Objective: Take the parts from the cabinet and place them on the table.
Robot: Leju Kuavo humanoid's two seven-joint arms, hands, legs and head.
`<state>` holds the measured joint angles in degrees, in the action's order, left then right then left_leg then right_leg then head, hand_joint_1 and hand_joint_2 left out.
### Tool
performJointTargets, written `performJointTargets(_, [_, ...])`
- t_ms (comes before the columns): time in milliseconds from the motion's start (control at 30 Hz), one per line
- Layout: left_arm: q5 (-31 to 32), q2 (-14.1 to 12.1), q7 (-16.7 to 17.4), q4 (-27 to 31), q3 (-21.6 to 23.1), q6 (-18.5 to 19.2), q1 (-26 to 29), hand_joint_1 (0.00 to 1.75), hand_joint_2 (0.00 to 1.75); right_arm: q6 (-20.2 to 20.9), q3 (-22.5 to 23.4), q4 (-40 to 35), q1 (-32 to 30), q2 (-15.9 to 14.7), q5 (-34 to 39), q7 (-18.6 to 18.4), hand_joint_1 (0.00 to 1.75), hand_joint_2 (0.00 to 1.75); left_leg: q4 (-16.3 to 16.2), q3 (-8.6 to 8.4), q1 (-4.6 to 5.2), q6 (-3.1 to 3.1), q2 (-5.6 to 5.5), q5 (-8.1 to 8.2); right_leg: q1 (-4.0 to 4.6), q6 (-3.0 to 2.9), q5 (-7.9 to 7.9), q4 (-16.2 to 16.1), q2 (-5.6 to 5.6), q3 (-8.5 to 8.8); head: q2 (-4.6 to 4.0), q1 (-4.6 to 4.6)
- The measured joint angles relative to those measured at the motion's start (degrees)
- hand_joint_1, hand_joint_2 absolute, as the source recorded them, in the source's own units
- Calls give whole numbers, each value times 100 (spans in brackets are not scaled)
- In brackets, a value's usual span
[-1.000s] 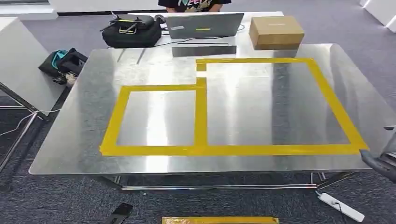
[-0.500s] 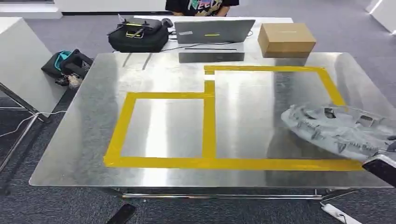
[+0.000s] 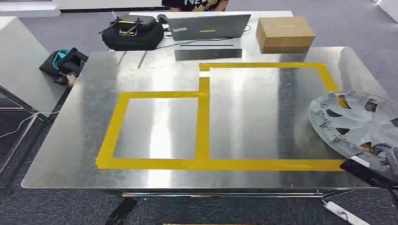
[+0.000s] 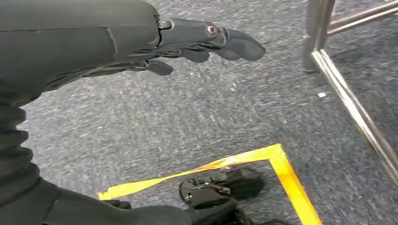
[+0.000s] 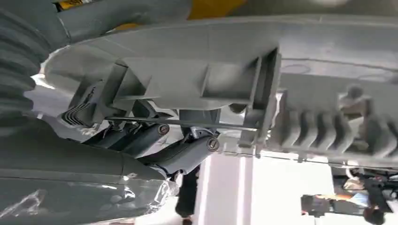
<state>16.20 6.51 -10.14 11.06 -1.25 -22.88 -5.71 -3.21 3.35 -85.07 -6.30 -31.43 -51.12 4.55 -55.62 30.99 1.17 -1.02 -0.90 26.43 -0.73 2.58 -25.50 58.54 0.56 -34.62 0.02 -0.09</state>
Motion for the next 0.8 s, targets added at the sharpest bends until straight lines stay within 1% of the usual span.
performJointTargets(67, [4, 7, -22, 4, 0, 0, -22, 0, 175, 0, -48, 24, 1, -2, -2, 0, 175, 175, 0, 1, -7, 45, 1, -2, 6, -11, 8, 0, 1, 2, 0, 7])
performJointTargets(100, [7, 13, -24, 9, 0, 0, -29, 0, 175, 0, -66, 29, 1, -2, -4, 0, 175, 175, 0, 3, -5, 50, 1, -3, 5, -13, 10, 0, 1, 3, 0, 4])
performJointTargets(433, [9, 11, -24, 13, 0, 35, -31, 0, 175, 13, -190, 72, 5, -2, -18, 13, 175, 175, -3, 1, 19, 40, 1, -11, -18, 23, 52, -52, 0, 36, 2, 7])
performJointTargets(500, [41, 15, -5, 13, 2, 139, -36, 0, 175, 48, -227, 90, 54, -2, -74, 89, 175, 175, -3, 3, 20, 39, 1, -12, -18, 28, 56, -55, 2, 39, 2, 7])
performJointTargets(600, [131, 31, 186, 13, 22, 539, -100, 0, 175, 59, -550, 275, 457, 11, -199, 382, 175, 175, -3, -2, 21, 37, 14, -13, -20, 39, 70, -68, 25, 38, 2, 5])
performJointTargets(700, [258, 52, -1, 18, 79, 855, -134, 0, 175, 15, -912, 540, 914, 66, -262, 654, 175, 175, -3, 1, 21, 22, 15, -23, -20, 40, 75, -71, 23, 42, 2, 7])
performJointTargets(733, [330, 57, -111, 20, 120, 933, -138, 0, 175, -11, -1064, 642, 1066, 87, -308, 749, 175, 175, -3, 0, 21, 20, 16, -25, -20, 40, 78, -71, 24, 42, 2, 7])
performJointTargets(800, [416, 77, -171, 26, 188, 1019, -185, 0, 175, -66, -1369, 816, 1348, 133, -387, 905, 175, 175, -3, 3, 21, 17, 16, -32, -20, 43, 83, -72, 21, 43, 0, 9])
